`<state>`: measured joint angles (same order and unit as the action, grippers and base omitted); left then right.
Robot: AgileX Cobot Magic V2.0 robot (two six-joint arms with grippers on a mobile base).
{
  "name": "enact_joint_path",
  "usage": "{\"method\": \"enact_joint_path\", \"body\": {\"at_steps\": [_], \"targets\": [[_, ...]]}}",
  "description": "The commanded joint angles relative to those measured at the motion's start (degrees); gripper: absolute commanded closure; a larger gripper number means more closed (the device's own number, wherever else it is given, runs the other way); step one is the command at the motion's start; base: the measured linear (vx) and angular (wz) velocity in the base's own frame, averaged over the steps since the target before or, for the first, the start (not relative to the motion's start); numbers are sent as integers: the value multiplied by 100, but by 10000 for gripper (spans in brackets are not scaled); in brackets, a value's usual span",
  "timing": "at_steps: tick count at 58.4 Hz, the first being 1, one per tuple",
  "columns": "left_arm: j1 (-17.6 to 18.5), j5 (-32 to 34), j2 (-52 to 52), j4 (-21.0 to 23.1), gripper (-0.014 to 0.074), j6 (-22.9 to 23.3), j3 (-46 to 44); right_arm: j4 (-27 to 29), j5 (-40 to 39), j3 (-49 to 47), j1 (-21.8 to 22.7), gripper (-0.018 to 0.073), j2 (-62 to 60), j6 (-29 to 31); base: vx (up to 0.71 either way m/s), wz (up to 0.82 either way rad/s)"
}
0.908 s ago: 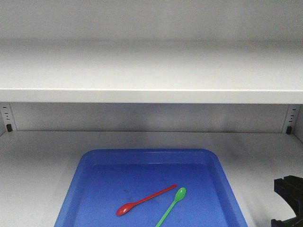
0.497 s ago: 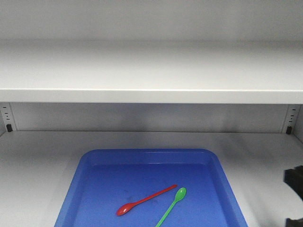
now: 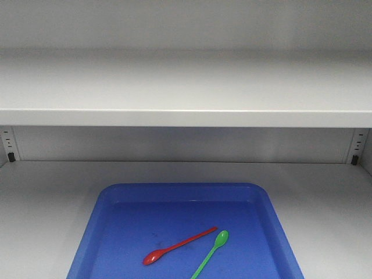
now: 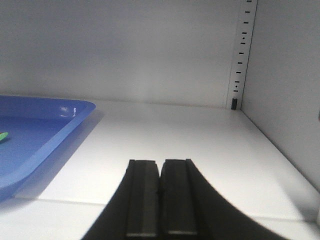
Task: Sort red and green spoons into left cabinet
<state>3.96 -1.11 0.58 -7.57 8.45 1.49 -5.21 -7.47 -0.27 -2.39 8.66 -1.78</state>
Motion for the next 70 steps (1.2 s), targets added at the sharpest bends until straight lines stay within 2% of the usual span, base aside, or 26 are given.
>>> {"method": "enact_joint_path", "body": {"at_steps": [1, 7, 70], "targets": [[-11, 452, 111, 33, 597, 32, 99, 68, -698, 272, 38, 564, -542, -149, 0, 0], [-11, 453, 111, 33, 597, 32, 99, 94, -47, 233, 56, 564, -1032, -271, 0, 0], [-11, 445, 112, 33, 597, 32, 99, 77, 6, 240, 82, 564, -994, -271, 0, 0]]}}
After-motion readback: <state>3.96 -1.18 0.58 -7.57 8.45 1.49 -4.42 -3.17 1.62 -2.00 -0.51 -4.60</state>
